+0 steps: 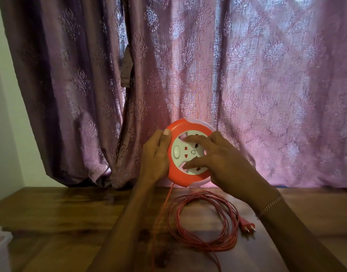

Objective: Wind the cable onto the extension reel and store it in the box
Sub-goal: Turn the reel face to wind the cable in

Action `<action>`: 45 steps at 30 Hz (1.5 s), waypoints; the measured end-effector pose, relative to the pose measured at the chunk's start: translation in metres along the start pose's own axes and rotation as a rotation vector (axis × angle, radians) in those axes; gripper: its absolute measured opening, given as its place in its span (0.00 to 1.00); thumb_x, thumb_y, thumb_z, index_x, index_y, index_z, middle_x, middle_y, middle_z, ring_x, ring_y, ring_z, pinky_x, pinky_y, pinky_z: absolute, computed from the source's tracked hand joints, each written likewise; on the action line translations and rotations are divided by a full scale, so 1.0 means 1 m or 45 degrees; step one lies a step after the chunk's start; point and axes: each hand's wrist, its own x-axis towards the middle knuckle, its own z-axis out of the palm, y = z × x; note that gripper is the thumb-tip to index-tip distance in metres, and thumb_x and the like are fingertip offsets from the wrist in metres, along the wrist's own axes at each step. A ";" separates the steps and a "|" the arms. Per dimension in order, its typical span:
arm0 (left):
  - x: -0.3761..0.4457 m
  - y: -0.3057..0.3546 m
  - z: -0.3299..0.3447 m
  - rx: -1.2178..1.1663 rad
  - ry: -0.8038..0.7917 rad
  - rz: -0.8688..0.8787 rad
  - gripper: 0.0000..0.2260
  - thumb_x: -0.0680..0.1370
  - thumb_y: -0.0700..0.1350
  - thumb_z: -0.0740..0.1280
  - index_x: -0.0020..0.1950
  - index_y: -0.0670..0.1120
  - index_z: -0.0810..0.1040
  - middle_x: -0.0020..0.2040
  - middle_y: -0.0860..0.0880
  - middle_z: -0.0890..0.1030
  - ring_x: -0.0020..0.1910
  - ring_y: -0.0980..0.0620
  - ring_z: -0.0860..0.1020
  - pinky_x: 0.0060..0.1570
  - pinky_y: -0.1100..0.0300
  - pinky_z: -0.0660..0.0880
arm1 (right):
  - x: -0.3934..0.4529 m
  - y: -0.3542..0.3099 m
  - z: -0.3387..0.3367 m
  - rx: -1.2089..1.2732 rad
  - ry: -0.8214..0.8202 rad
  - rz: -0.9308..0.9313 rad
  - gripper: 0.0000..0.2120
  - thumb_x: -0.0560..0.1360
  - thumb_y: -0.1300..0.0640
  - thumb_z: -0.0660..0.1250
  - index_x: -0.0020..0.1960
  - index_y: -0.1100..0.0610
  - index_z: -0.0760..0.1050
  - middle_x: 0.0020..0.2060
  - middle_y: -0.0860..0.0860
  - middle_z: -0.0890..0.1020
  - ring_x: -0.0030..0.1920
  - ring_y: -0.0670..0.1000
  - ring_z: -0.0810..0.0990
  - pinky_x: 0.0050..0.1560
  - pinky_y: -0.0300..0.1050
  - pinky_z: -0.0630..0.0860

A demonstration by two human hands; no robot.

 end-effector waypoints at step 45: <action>-0.004 0.023 0.009 -0.123 0.008 -0.025 0.30 0.76 0.75 0.61 0.48 0.47 0.76 0.46 0.38 0.83 0.48 0.31 0.83 0.46 0.28 0.79 | 0.000 -0.006 -0.017 -0.037 0.120 0.044 0.17 0.68 0.62 0.68 0.51 0.46 0.85 0.65 0.56 0.79 0.59 0.63 0.77 0.54 0.59 0.77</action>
